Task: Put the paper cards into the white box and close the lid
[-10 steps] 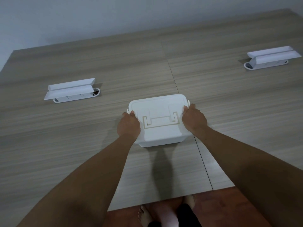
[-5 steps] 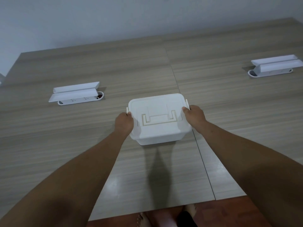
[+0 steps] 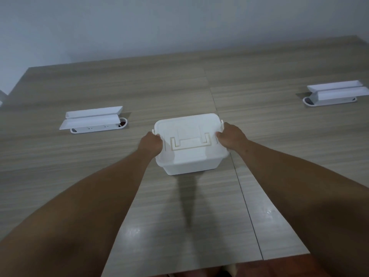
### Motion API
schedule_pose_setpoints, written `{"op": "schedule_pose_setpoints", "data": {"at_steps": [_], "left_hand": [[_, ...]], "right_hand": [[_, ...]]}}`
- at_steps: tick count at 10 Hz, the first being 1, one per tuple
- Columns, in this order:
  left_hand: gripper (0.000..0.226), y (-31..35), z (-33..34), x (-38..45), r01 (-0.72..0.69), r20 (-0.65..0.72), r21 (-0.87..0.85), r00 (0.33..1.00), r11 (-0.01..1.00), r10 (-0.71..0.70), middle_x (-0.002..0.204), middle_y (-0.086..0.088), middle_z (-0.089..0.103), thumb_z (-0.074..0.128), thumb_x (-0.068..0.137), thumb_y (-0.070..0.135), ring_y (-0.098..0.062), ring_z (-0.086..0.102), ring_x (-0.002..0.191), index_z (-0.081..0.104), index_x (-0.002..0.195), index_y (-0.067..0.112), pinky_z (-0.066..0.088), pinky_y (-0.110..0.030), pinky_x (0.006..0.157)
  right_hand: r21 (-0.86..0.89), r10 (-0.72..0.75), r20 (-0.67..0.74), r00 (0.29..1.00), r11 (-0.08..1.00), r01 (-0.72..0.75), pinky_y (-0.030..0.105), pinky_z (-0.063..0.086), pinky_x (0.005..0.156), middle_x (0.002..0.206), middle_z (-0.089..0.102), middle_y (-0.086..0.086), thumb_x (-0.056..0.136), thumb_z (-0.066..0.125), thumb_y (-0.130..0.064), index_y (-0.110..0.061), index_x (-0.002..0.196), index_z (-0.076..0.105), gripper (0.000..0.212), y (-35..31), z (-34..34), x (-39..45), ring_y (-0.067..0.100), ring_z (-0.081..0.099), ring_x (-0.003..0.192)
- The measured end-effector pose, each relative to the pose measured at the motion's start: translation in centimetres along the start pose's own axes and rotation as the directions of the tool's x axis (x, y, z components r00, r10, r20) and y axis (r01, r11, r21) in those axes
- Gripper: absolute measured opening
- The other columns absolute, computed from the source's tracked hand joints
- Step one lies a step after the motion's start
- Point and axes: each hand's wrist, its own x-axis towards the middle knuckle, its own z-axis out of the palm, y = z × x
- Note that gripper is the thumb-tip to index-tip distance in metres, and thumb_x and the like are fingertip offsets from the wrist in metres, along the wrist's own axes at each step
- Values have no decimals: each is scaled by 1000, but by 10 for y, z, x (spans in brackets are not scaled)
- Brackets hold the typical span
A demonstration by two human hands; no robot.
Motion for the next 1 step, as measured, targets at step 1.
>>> {"op": "schedule_pose_setpoints", "data": {"at_steps": [1], "left_hand": [[46,39,-41,-20,-114,26,-9,993,993,114,149,-25,39,27,104,17,-39,40,137,38,142,-7,33,-39,109]], "right_hand": [[-79,-148,-19,989,986,146,45,36,110,148,42,15,96,41,-40,-8,143,35,58,-25,-42,-13,35,40,136]]}}
